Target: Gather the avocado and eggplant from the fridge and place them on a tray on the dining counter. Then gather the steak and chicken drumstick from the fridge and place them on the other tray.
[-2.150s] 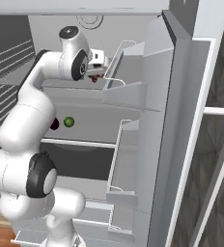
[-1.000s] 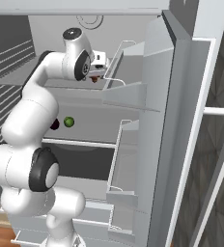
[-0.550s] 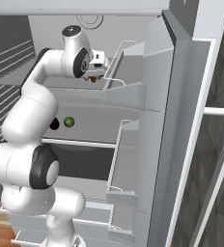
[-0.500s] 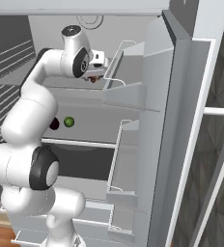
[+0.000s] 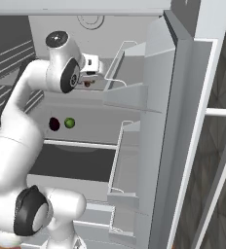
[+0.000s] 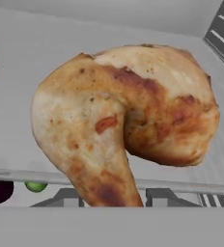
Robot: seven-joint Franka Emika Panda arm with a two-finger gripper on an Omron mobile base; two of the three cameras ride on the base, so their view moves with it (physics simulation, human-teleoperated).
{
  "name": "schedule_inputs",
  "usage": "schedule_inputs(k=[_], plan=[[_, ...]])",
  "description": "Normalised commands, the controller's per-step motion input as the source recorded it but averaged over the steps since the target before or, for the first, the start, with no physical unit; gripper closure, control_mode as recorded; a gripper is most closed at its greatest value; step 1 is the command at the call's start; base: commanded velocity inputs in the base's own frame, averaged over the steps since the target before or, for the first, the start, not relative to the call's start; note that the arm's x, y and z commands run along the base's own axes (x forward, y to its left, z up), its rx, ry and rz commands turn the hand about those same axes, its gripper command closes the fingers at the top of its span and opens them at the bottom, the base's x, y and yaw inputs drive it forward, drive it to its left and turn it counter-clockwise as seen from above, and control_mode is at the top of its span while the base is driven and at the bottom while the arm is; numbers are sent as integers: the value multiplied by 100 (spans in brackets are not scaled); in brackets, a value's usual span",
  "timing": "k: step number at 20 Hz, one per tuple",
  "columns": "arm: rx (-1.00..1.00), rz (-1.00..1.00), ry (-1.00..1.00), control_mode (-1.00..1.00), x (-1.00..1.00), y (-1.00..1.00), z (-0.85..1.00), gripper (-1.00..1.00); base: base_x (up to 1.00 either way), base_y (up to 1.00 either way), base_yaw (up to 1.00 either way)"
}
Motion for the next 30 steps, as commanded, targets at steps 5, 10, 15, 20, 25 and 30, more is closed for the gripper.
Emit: schedule_inputs(k=[5,10,15,20,25,30], plan=[[0,0,-31,-100,-100,0,18,100,0,0,0],[0,-2,-11,-100,-100,0,65,100,0,0,0],[1,-2,0,-100,-100,0,69,100,0,0,0],[0,-1,3,-100,-100,0,37,100,0,0,0],[0,0,2,-100,-99,7,3,100,0,0,0],[-1,0,5,-100,-63,24,-12,100,0,0,0]])
